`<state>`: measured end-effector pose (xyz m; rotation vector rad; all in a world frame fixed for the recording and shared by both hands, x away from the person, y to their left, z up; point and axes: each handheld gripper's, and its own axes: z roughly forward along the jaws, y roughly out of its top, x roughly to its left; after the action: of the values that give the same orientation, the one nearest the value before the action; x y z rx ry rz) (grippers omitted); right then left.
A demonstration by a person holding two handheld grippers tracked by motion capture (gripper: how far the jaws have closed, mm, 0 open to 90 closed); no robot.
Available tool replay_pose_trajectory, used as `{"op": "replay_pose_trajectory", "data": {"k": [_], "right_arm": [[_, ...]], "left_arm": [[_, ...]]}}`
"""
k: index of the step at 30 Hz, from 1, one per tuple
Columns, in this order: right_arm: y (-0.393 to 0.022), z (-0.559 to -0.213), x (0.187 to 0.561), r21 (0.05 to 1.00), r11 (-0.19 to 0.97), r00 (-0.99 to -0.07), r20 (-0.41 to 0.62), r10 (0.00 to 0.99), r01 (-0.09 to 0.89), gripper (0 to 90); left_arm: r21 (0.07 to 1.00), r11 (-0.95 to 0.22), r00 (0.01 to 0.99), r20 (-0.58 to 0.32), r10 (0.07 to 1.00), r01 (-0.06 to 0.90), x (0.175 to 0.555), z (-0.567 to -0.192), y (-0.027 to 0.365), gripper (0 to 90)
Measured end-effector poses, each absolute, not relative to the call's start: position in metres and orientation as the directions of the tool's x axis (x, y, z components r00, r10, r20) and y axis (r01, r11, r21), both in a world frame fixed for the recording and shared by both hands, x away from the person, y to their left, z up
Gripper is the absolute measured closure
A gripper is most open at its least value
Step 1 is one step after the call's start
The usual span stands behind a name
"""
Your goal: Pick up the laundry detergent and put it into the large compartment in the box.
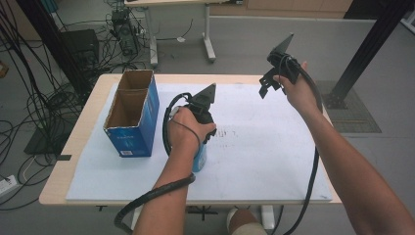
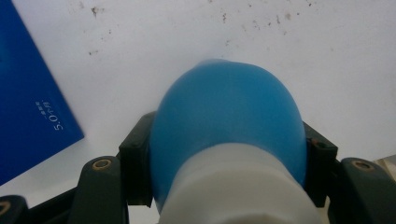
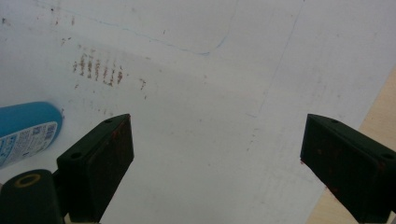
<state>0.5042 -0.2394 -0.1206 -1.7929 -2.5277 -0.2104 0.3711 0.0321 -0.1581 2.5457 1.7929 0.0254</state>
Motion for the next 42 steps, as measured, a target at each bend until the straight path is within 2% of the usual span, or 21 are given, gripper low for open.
{"op": "replay_pose_trajectory", "data": {"k": [31, 42], "right_arm": [[-0.237, -0.121, 0.502, 0.090, 0.330, -0.338, 0.104, 0.935, 0.940, 9.4], [-0.235, -0.117, 0.499, 0.092, 0.338, -0.347, 0.098, 0.933, 0.937, 9.4]], "left_arm": [[0.030, -0.333, 0.334, -0.022, 0.942, 0.942, 0.367, -0.155, 0.038, 37.9], [0.047, -0.344, 0.345, -0.013, 0.939, 0.938, 0.361, -0.118, 0.041, 37.9]]}}
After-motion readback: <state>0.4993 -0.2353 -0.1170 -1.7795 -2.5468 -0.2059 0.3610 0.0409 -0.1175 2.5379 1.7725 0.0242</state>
